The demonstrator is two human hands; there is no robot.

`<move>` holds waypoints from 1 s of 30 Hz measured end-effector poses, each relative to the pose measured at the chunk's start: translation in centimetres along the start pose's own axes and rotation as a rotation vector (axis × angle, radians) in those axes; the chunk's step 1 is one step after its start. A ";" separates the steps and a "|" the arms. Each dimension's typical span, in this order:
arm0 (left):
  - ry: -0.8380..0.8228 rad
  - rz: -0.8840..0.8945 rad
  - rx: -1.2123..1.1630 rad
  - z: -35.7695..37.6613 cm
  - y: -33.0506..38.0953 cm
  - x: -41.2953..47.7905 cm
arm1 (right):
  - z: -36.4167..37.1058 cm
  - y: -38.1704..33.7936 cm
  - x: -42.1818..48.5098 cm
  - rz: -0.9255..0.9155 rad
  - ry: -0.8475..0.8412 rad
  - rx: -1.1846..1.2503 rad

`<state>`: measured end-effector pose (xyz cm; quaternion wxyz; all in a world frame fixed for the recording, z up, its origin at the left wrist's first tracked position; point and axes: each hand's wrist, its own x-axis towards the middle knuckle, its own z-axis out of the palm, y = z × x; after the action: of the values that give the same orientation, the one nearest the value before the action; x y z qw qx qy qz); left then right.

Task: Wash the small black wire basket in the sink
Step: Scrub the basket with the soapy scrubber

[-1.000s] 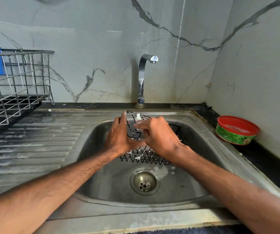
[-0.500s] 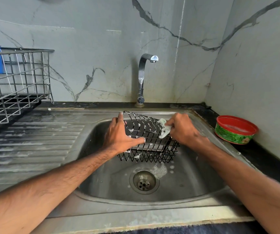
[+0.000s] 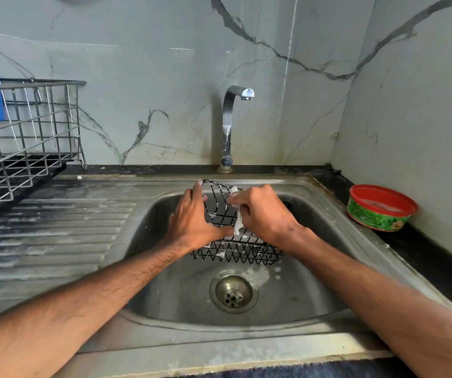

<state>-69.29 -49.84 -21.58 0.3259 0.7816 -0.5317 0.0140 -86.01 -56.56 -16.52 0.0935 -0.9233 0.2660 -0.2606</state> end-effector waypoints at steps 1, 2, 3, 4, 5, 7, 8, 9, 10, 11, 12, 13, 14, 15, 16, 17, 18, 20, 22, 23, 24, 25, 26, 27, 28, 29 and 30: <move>0.007 0.002 0.006 0.0 0.1 -0.1 | -0.2 0.7 0.1 0.030 -0.003 0.018; 0.012 0.010 0.015 0.0 0.2 -0.1 | -0.5 1.3 0.1 0.068 -0.004 0.019; 0.018 0.023 0.027 0.0 0.2 -0.1 | -0.7 2.2 0.1 0.106 -0.008 -0.006; 0.021 0.041 0.040 0.0 0.2 -0.2 | -0.9 3.0 0.1 0.150 -0.015 -0.038; 0.019 0.056 0.053 0.0 0.2 -0.2 | -1.2 3.9 0.0 0.204 -0.024 -0.060; 0.009 0.069 0.070 -0.2 0.2 -0.2 | -1.6 5.6 -0.3 0.322 -0.041 -0.071; 0.008 0.070 0.072 -0.3 0.2 -0.2 | -1.9 6.2 -0.5 0.372 -0.039 -0.076; 0.010 0.071 0.070 -0.3 0.2 -0.2 | -2.0 6.8 -0.5 0.408 -0.030 -0.074; 0.011 0.071 0.066 -0.3 0.2 -0.2 | -2.0 7.2 -0.5 0.434 -0.019 -0.067; 0.012 0.072 0.063 -0.3 0.2 -0.2 | -1.9 7.3 -0.5 0.461 -0.005 -0.052; 0.010 0.074 0.061 -0.3 0.1 -0.2 | -1.7 7.6 -0.4 0.490 0.012 -0.034; 0.008 0.076 0.062 -0.4 0.0 -0.2 | -1.6 7.7 -0.3 0.520 0.037 0.000; 0.004 0.075 0.062 -0.4 -0.1 -0.2 | -1.5 7.9 -0.2 0.550 0.070 0.042; -0.002 0.072 0.061 -0.4 -0.1 -0.2 | -1.5 8.0 0.0 0.586 0.106 0.093; -0.008 0.070 0.060 -0.5 -0.2 -0.1 | -1.5 8.1 0.1 0.617 0.144 0.146; -0.013 0.071 0.058 -0.5 -0.2 -0.1 | -1.6 8.2 0.2 0.659 0.171 0.209; -0.018 0.074 0.052 -0.4 -0.2 -0.1 | -1.6 8.2 0.1 0.706 0.194 0.280; -0.027 0.082 0.026 -0.2 -0.3 -0.1 | -1.7 8.0 -0.1 0.795 0.217 0.435; -0.042 0.084 -0.003 0.0 -0.5 -0.1 | -1.9 7.6 -0.2 0.831 0.221 0.537; -0.054 0.082 -0.007 0.1 -0.6 0.0 | -2.1 7.5 -0.3 0.836 0.209 0.566; -0.070 0.081 0.001 0.2 -0.8 0.0 | -2.3 7.3 -0.3 0.839 0.196 0.588; -0.093 0.083 0.027 0.2 -0.9 0.1 | -2.4 7.2 -0.3 0.838 0.184 0.608; -0.122 0.086 0.070 0.3 -1.0 0.1 | -2.6 7.0 -0.3 0.831 0.171 0.622; -0.153 0.092 0.127 0.3 -1.0 0.1 | -2.6 6.9 -0.2 0.823 0.154 0.625; -0.188 0.100 0.196 0.5 -1.0 0.0 | -2.6 6.7 -0.1 0.814 0.141 0.625; -0.221 0.108 0.266 0.5 -0.9 0.0 | -2.5 6.5 -0.1 0.807 0.129 0.619; -0.246 0.111 0.323 0.6 -0.9 0.0 | -2.4 6.3 0.0 0.797 0.125 0.610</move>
<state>-68.73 -49.94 -22.53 0.1280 0.7891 -0.6004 0.0214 -90.13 -61.94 -16.43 0.4350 -0.6634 0.5148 -0.3251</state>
